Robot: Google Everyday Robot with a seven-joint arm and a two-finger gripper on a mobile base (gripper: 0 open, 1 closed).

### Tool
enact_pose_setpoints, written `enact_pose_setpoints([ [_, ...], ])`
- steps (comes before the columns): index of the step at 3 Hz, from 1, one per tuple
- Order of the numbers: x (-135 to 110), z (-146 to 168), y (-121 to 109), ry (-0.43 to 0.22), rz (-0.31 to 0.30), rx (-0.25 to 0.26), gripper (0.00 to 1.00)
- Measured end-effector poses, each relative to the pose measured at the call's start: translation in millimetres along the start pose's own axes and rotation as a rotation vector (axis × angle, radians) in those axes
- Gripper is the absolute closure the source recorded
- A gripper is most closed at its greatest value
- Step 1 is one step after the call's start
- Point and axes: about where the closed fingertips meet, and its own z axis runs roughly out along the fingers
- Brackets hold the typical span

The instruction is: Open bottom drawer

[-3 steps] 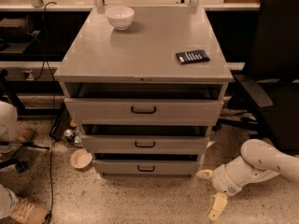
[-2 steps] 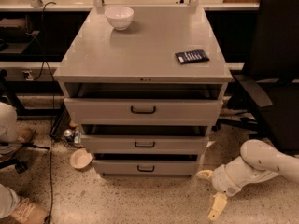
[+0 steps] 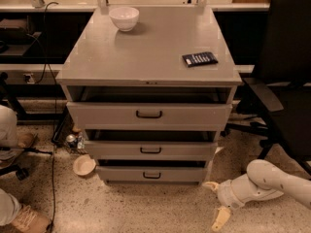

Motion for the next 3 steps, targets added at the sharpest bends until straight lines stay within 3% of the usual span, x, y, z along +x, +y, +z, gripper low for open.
enact_pose_setpoints([
  [1,18.3,33.7,-26.4,-0.089,-0.039,0.015,0.0],
  [2,23.0,64.4,-56.9,-0.146,-0.062,-0.016,0.0],
  [3,22.9,64.6,-69.5,-0.151,-0.065,-0.003,0.0],
])
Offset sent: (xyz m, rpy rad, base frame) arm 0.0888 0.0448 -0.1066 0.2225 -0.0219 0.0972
